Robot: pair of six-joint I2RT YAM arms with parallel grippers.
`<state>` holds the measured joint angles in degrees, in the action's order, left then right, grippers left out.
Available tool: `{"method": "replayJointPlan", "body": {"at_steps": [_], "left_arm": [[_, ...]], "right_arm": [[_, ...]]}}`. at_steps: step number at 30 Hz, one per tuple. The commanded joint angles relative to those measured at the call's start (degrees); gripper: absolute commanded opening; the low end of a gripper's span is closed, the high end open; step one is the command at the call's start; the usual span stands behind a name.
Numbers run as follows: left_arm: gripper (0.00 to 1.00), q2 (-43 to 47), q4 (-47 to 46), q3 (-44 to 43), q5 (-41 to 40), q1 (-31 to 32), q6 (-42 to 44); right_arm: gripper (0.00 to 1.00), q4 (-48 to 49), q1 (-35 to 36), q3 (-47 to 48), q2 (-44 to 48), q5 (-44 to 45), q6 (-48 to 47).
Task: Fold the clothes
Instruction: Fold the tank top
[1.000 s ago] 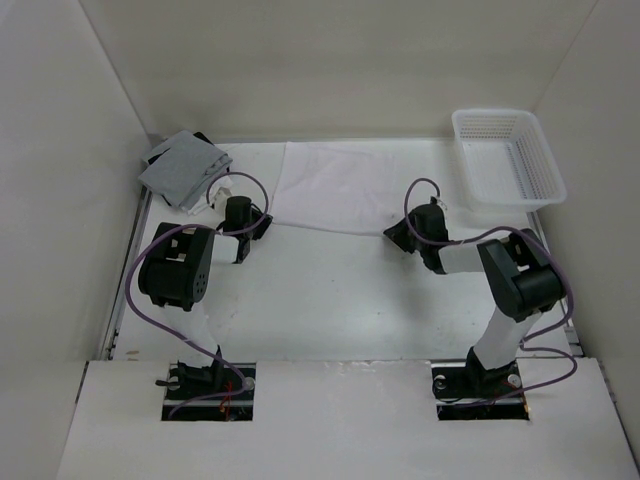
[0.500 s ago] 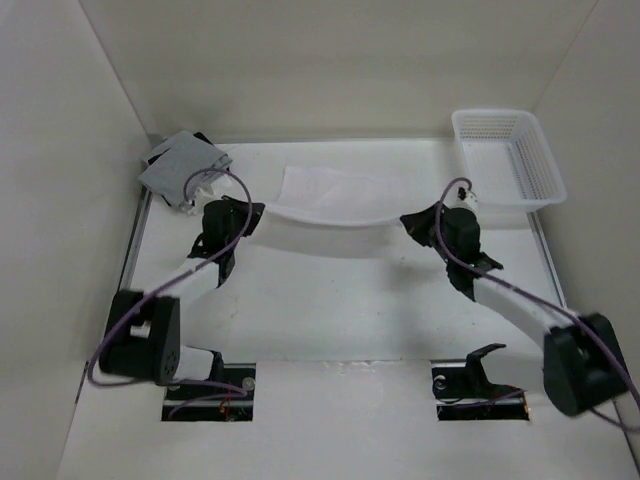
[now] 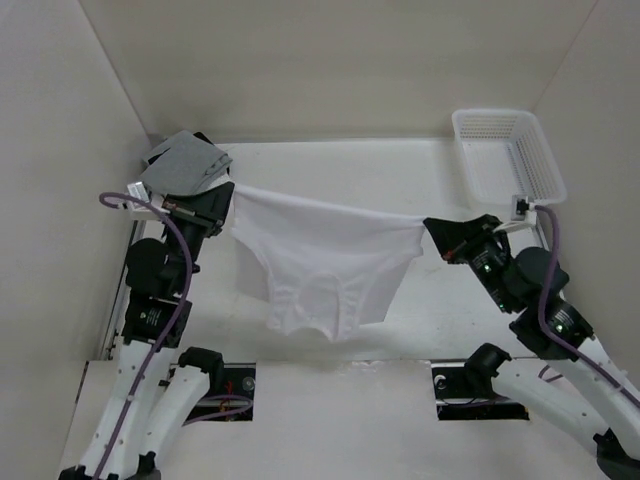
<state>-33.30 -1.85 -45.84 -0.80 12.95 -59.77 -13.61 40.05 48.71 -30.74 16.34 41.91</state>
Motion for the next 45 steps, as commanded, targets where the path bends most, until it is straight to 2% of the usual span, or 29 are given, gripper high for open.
{"method": "replayJointPlan", "body": {"at_steps": [1,5,8,10,13,17,19,22,30,37,45], "left_arm": [[0.00,-6.41,6.07,2.59,0.10,-0.07,1.41],[0.00,-17.64,-0.77,5.32,-0.34,-1.66,1.15],[0.00,-29.76,-7.44,3.93,-1.39,-2.45,1.14],[0.00,-39.52,-11.41,0.16,-1.05,-2.54,0.53],[0.00,-53.76,-13.09,-9.67,-0.18,-2.89,0.53],[0.00,-63.98,-12.92,-18.13,2.11,-4.03,0.01],[0.00,-64.44,-13.71,-17.44,2.82,-4.47,-0.70],[0.00,-60.32,-17.30,-11.05,3.87,-5.17,-2.01],[0.00,-42.31,-26.71,13.21,7.38,-10.44,-6.41],[0.00,-32.02,-26.54,23.33,14.50,-14.31,-6.68],[0.00,-21.83,-22.33,32.03,17.85,-15.19,-5.19]], "right_arm": [[0.03,-2.76,-0.45,-1.76,-5.89,0.64,-1.57],[0.03,7.87,-7.82,-5.55,-16.95,-7.44,-1.13],[0.03,17.79,-14.86,-4.95,-31.08,-14.74,0.10],[0.03,22.64,-18.11,-1.10,-42.24,-17.56,0.71],[0.03,24.77,-21.28,9.00,-57.10,-20.72,0.89],[0.02,23.28,-23.57,18.60,-67.25,-23.01,1.07],[0.02,23.27,-23.84,18.36,-67.00,-22.76,1.24],[0.02,23.89,-23.66,13.28,-62.00,-22.14,0.63],[0.02,28.98,-21.30,-10.10,-42.49,-18.97,2.29],[0.03,26.01,-14.88,-20.84,-29.74,-15.64,2.39],[0.03,22.40,-9.43,-29.89,-23.84,-10.98,5.10]]}}
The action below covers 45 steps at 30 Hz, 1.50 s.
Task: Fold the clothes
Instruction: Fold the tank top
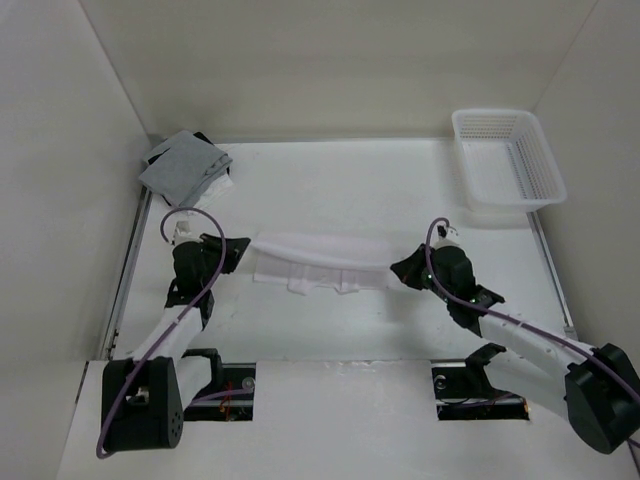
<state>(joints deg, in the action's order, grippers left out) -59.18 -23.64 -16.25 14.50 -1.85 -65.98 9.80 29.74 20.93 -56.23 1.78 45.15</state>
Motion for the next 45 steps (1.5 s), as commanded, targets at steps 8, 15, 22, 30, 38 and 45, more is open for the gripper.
{"method": "replayJointPlan", "body": {"at_steps": [8,15,22,30,38,45], "left_arm": [[0.01,12.86,9.83,8.51,2.19,-4.25,5.24],[0.21,13.91,12.30,10.27,5.80,-8.65,8.31],[0.19,13.83,11.95,4.05,1.60,-3.15,9.72],[0.19,6.72,7.83,-3.96,-16.25,24.10,12.36],[0.23,1.79,-0.44,-4.93,-16.44,29.83,11.13],[0.25,-0.23,-2.73,-4.93,-16.79,33.09,11.04]], "right_arm": [[0.04,-4.61,5.37,-6.42,1.65,4.02,7.32],[0.28,-7.34,9.07,-7.04,2.61,5.69,10.23],[0.51,-5.68,5.65,-3.62,1.40,5.08,6.80],[0.49,4.16,2.65,-0.97,-12.40,1.65,9.60],[0.21,19.62,1.25,-1.68,-25.68,-1.87,16.20],[0.00,16.60,0.72,-4.75,-14.30,4.79,15.59]]}}
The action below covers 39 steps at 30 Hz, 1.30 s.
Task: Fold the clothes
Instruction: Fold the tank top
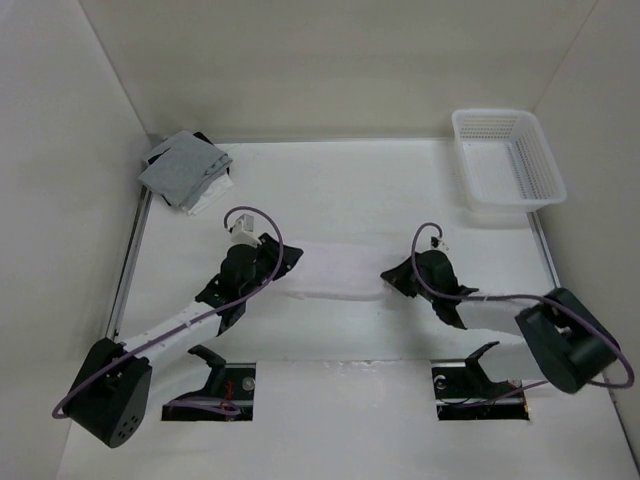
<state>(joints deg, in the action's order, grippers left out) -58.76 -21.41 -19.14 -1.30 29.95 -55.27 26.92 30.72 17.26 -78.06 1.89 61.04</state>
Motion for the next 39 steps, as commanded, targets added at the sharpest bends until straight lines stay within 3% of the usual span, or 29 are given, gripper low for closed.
{"method": "replayJointPlan", "body": {"at_steps": [1,6,11,14,21,30,32,35,39], "left_arm": [[0.25,-1.09,-5.39,-2.05,-1.07,1.81,0.33],[0.25,-3.46,-6.89,-3.45,-1.07,4.80,-0.19],[0.26,-4.34,-7.16,-4.94,-0.90,6.30,-0.46],[0.26,-3.91,-7.24,-4.86,-0.63,6.12,-0.81],[0.27,2.24,-6.28,-1.08,0.86,2.79,-1.69],[0.28,11.38,-2.06,2.88,7.10,-7.23,-2.22],[0.28,12.35,-1.36,3.05,8.59,-9.69,-2.30],[0.30,13.58,-0.21,2.96,10.79,-13.47,-2.48],[0.30,12.36,0.32,2.09,11.93,-14.80,-2.13]], "right_arm": [[0.00,-4.99,-0.27,-1.43,11.58,6.44,-1.00],[0.00,-27.31,-0.97,-1.44,33.02,10.76,-5.04],[0.00,-41.14,-2.11,6.71,41.24,13.05,-11.54],[0.01,-42.12,-0.54,15.32,34.32,13.05,-16.46],[0.02,-42.56,12.81,35.28,7.88,15.95,-22.98],[0.04,-46.95,24.16,58.30,-22.10,15.07,-24.30],[0.11,-48.18,25.04,62.79,-26.77,15.25,-23.34],[0.38,-47.23,26.27,65.18,-28.99,15.34,-21.14],[0.45,-40.30,26.80,58.01,-21.90,14.55,-19.64]]}}
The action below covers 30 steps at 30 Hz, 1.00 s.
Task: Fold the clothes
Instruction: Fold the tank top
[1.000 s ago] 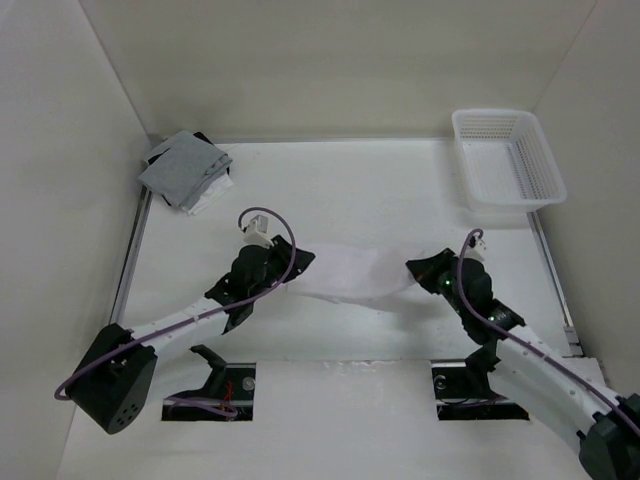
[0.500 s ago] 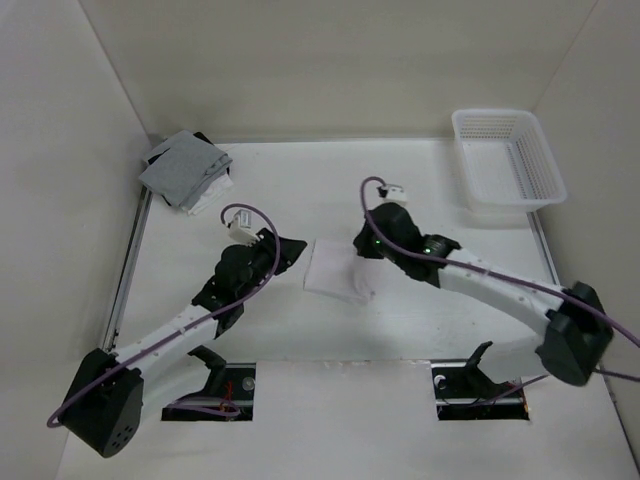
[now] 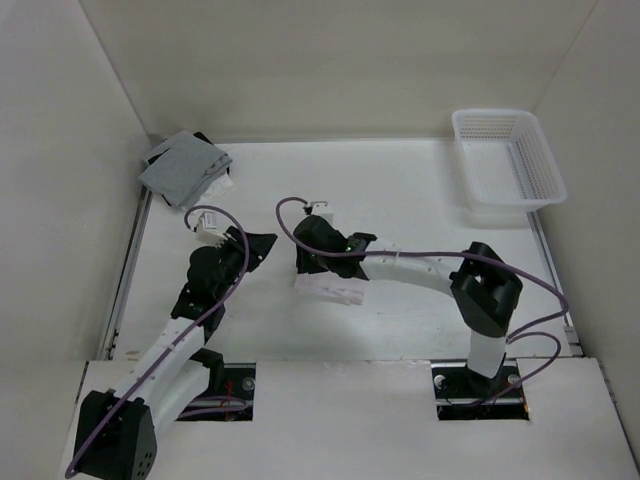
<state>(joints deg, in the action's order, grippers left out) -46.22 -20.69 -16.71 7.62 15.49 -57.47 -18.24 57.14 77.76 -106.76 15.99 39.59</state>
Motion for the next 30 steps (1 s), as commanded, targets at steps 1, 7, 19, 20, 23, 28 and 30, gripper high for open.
{"method": "replayJointPlan", "body": {"at_steps": [1,7,19,20,23,28,30], "left_arm": [[0.30,-0.97,-0.67,-0.52,2.67,0.20,0.25],[0.30,-8.17,-3.48,-3.85,-1.19,8.26,1.83],[0.20,-29.10,-10.07,-4.66,-7.18,22.79,3.69],[0.20,-29.71,-10.60,-3.60,-7.35,22.62,3.60],[0.20,-31.04,-11.48,-1.05,-7.70,22.79,3.25],[0.20,-31.48,-12.01,2.29,-7.71,23.14,1.84],[0.20,-30.69,-11.57,3.17,-7.71,23.32,1.40]], "right_arm": [[0.45,7.40,0.38,-5.74,9.61,0.53,1.89],[0.10,17.35,-3.22,-24.12,20.62,-1.83,4.08],[0.05,39.94,-15.26,-31.09,11.24,-15.89,2.94],[0.05,41.17,-15.96,-30.65,9.31,-16.60,3.29],[0.05,45.73,-17.98,-30.47,5.08,-17.74,5.57],[0.05,54.79,-20.80,-31.17,0.16,-21.70,11.20],[0.06,57.86,-21.68,-31.79,-0.73,-22.57,13.13]]}}
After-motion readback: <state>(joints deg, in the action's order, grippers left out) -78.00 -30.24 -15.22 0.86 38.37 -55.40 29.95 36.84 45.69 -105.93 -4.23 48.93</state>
